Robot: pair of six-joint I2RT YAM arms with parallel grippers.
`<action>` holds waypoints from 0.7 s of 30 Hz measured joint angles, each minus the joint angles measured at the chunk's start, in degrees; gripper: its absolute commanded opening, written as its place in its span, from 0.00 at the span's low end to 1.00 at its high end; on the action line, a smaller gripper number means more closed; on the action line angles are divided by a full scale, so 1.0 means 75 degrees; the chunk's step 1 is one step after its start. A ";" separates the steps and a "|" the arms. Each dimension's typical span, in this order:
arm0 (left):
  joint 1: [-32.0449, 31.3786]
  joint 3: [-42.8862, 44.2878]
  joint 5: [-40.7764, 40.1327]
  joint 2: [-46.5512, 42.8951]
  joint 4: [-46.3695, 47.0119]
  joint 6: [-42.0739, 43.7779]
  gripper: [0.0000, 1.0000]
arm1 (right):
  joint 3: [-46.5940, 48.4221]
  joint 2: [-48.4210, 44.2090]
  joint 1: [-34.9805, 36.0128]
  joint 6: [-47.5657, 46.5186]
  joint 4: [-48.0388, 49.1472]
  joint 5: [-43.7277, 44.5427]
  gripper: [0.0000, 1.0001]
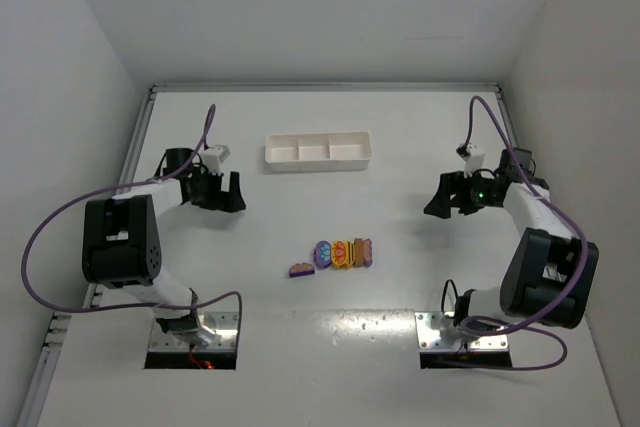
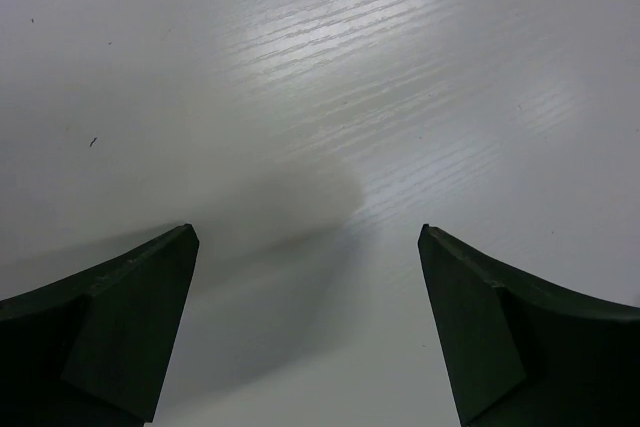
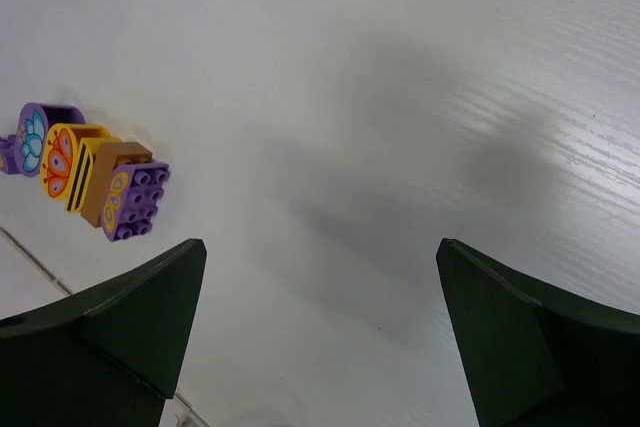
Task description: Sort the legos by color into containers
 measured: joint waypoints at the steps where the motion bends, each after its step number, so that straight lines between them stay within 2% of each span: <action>1: 0.0000 0.0000 0.0050 0.0000 0.0000 0.0015 0.99 | 0.0000 0.0000 0.0000 0.0000 -0.0003 0.0003 0.99; 8: -0.0017 0.0061 0.0498 0.0000 -0.0507 0.0772 0.99 | 0.0000 0.0000 0.0000 0.0000 -0.0003 0.0003 0.99; 13: -0.0341 0.0589 0.0691 -0.0029 -0.1682 0.2145 0.94 | 0.0000 0.0000 0.0000 0.0000 0.0000 0.0006 0.99; 16: -0.0903 0.0720 0.0694 -0.0306 -0.2273 0.3016 0.94 | 0.0000 0.0003 0.0000 0.0000 0.0000 0.0009 0.99; 21: -0.2355 0.0504 0.0606 -0.1311 -0.3249 0.4462 0.94 | 0.0000 0.0029 0.0000 0.0000 0.0000 0.0015 0.99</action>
